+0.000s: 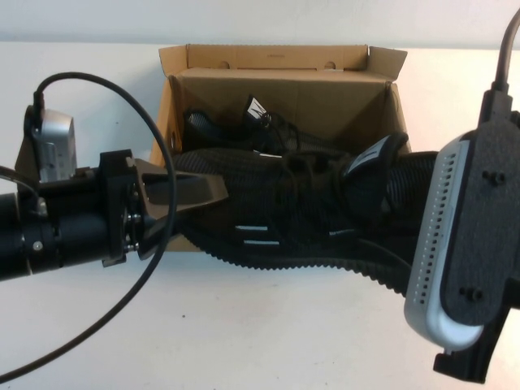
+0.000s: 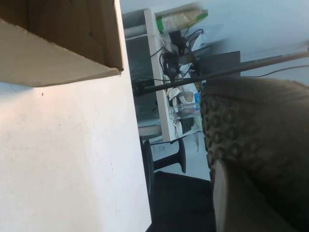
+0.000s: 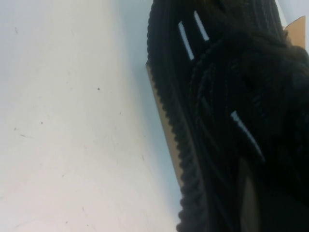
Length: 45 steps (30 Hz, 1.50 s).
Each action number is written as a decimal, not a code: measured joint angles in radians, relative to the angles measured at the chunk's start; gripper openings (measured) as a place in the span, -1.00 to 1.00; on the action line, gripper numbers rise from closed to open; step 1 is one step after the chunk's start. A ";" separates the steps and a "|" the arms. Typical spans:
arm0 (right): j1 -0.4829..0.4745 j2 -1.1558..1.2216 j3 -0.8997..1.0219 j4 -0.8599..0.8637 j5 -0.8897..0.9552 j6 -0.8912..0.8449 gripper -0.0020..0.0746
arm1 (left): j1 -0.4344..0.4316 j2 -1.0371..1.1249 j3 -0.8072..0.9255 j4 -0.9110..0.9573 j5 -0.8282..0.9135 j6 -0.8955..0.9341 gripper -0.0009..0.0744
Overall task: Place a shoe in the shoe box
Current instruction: Hand over the shoe
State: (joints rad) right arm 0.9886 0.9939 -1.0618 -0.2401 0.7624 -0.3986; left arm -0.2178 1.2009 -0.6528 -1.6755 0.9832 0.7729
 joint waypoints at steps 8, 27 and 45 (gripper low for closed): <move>0.000 0.000 0.000 0.007 0.007 0.000 -0.88 | 0.000 0.000 0.000 0.008 -0.002 0.024 -0.57; 0.000 0.000 -0.100 0.048 0.189 0.073 0.32 | 0.000 0.001 0.000 0.036 -0.047 0.036 -0.61; 0.000 -0.112 -0.149 -0.044 0.202 0.773 0.33 | 0.000 0.002 0.000 0.036 -0.099 0.158 -0.61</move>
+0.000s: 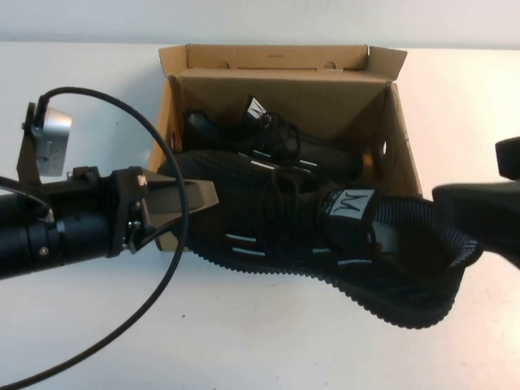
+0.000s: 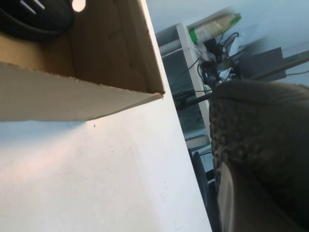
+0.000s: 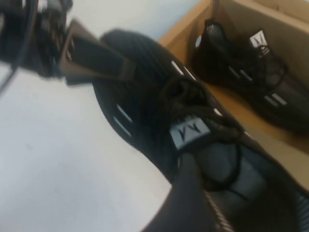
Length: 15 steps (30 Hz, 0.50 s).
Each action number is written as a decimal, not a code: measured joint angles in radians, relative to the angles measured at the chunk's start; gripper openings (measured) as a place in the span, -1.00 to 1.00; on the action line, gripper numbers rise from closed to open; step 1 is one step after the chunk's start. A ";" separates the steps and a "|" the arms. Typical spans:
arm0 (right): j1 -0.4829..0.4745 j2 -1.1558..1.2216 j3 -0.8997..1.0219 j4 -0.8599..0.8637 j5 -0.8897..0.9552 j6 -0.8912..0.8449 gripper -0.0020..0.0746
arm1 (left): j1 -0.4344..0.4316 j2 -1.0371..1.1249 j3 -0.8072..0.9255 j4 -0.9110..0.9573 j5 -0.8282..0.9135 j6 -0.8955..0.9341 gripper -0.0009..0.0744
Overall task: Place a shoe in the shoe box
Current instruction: Hand over the shoe
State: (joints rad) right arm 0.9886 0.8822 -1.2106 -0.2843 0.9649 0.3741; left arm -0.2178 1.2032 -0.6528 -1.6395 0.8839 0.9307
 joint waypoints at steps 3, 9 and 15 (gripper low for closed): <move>0.000 0.000 0.000 0.011 -0.022 0.174 0.33 | 0.000 0.000 0.000 0.000 0.000 0.032 -0.61; 0.000 0.000 0.000 0.152 -0.072 0.385 0.33 | 0.000 0.000 0.000 0.000 0.000 0.090 -0.61; 0.000 0.000 0.093 0.319 -0.183 0.480 0.33 | 0.000 0.000 0.000 0.000 0.000 0.116 -0.61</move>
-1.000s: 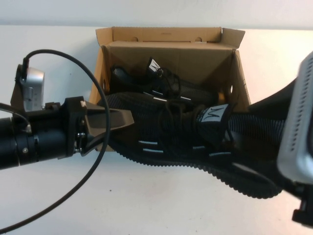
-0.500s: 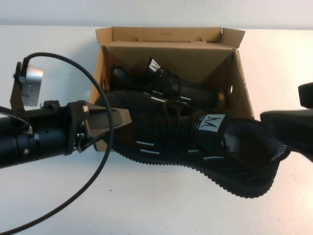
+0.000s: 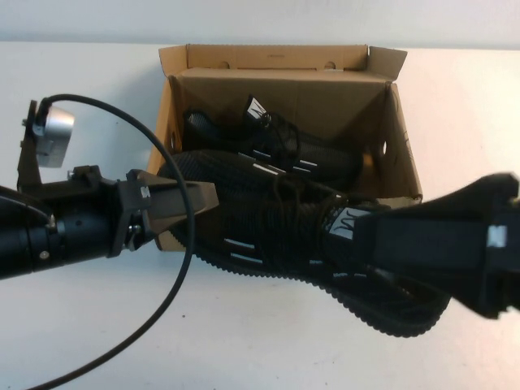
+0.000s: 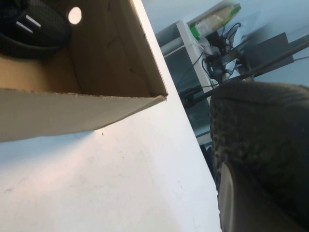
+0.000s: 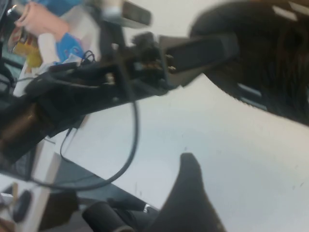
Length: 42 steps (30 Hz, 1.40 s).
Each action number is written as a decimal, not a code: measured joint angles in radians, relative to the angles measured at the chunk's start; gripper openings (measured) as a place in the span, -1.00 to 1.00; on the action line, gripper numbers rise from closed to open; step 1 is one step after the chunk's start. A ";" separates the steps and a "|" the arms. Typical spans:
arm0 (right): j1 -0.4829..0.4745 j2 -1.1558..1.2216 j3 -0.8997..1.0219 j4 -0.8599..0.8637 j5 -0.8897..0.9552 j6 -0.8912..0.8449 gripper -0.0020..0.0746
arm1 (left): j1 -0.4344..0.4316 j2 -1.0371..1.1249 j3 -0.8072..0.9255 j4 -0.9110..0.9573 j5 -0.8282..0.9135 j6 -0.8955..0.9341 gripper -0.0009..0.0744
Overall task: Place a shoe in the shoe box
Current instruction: Hand over the shoe
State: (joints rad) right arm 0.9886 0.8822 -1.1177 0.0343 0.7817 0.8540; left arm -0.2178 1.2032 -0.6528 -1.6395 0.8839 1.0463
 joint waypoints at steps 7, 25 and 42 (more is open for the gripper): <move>0.000 0.000 0.121 -0.027 -0.120 0.179 0.33 | 0.000 0.000 0.000 0.000 0.010 0.025 -0.61; 0.000 -0.050 0.171 -0.296 -0.045 0.471 0.32 | 0.000 0.000 0.000 0.000 0.035 0.034 -0.61; 0.000 0.005 0.284 -0.435 -0.383 0.733 0.31 | 0.000 0.000 0.000 0.000 0.074 0.038 -0.61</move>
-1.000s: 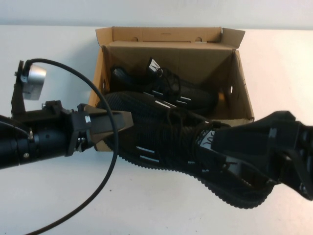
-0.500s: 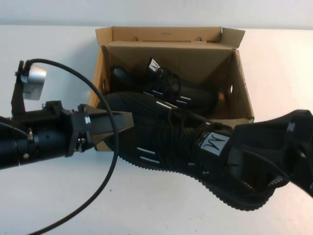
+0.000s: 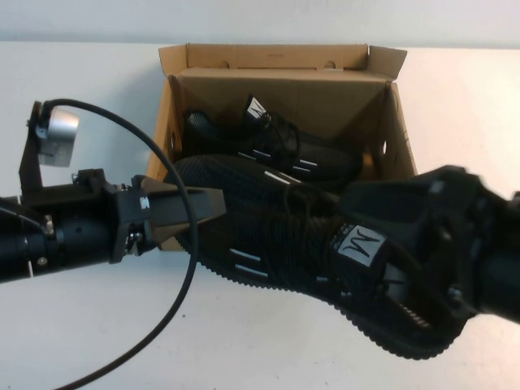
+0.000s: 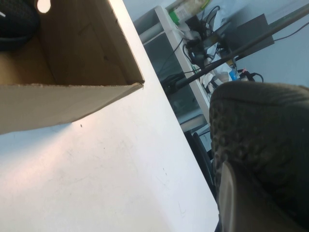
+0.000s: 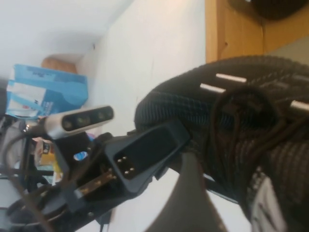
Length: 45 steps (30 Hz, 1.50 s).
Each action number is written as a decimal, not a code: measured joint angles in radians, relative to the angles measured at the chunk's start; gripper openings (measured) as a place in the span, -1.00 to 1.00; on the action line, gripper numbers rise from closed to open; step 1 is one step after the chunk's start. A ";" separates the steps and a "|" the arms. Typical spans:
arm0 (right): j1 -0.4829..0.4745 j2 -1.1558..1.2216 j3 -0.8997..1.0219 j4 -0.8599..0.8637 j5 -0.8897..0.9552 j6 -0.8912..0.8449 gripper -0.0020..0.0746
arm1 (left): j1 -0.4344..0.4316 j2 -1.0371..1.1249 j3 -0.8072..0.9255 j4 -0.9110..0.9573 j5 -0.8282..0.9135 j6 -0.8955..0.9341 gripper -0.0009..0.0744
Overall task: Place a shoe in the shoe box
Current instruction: Hand over the shoe, then place the shoe in the shoe box
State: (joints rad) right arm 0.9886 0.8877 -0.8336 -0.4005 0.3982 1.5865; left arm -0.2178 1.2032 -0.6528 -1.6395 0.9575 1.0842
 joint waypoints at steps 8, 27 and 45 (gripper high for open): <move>0.000 0.109 0.001 -0.004 -0.096 0.026 0.31 | 0.000 0.000 0.000 0.008 0.000 0.004 -0.61; -0.002 0.234 0.001 -0.028 -0.231 0.028 -0.17 | 0.000 0.000 0.000 0.015 -0.022 0.008 -0.62; -0.004 0.236 0.011 -0.129 -0.213 0.028 -0.94 | 0.003 0.000 0.000 -0.027 0.039 0.073 0.20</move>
State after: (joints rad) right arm 0.9851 1.1238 -0.8229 -0.5293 0.1856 1.6142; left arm -0.2143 1.2032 -0.6528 -1.6665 0.9962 1.1574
